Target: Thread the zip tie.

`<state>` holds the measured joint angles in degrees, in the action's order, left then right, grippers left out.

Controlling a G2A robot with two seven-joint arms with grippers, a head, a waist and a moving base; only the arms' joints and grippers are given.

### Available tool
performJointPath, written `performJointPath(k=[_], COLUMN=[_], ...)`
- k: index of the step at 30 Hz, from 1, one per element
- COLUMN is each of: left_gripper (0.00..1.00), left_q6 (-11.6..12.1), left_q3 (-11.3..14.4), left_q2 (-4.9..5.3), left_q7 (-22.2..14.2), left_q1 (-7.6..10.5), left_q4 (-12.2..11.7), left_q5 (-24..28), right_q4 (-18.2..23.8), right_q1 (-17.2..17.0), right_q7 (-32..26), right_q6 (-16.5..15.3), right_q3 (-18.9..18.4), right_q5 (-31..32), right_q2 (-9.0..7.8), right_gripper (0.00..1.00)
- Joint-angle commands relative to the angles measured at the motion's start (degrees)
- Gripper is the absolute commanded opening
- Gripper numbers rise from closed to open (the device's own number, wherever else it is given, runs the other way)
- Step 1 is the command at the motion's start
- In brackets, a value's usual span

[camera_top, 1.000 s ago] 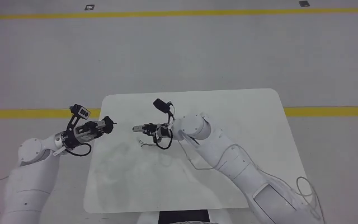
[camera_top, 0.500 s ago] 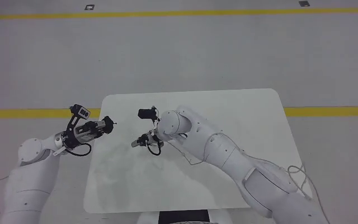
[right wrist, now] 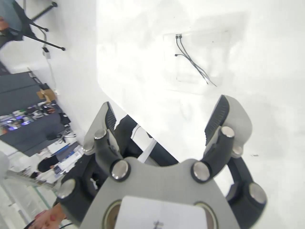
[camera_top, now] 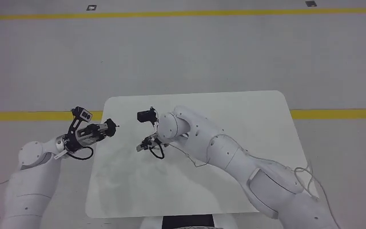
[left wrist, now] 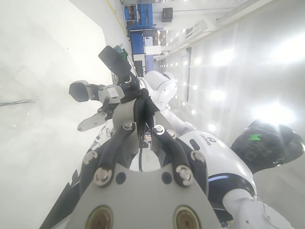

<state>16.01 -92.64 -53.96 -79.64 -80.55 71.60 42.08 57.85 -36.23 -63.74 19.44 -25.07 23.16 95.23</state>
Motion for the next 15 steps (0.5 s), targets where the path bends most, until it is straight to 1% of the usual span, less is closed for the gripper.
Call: performJointPath(k=[1, 3, 6, 10, 12, 13, 15], left_gripper=[0.00, 0.00, 0.00, 0.00, 0.00, 0.00, 0.00], left_q6=[0.0, 0.0, 0.0, 0.0, 0.0, 0.0, 0.0], left_q3=[0.0, 0.0, 0.0, 0.0, 0.0, 0.0, 0.0], left_q2=[0.00, 0.00, 0.00, 0.00, 0.00, 0.00, 0.00], left_q7=[0.0, 0.0, 0.0, 0.0, 0.0, 0.0, 0.0], left_q1=[0.00, 0.00, 0.00, 0.00, 0.00, 0.00, 0.00], left_q4=[0.0, 0.0, 0.0, 0.0, 0.0, 0.0, 0.0], left_q5=[0.0, 0.0, 0.0, 0.0, 0.0, 0.0, 0.0], right_q4=[-0.7, -1.8, -4.3, -9.0, -12.0, -13.5, -13.9], right_q1=[1.3, 2.3, 3.6, 4.6, 5.0, 5.2, 5.2], right_q7=[-1.1, -1.7, -2.4, -2.4, -1.7, -1.4, -1.2], right_q6=[-0.5, -1.1, -3.5, -6.8, -7.6, -7.2, -6.8], right_q3=[1.0, 1.8, 3.1, 5.0, 5.5, 5.5, 5.4], right_q5=[0.9, 1.1, 0.7, -0.1, -0.7, -1.1, -1.2], right_q2=[0.74, 1.59, 3.25, 5.81, 7.12, 7.63, 7.79], right_gripper=[1.00, 1.00, 1.00, 1.00, 1.00, 1.00, 1.00])
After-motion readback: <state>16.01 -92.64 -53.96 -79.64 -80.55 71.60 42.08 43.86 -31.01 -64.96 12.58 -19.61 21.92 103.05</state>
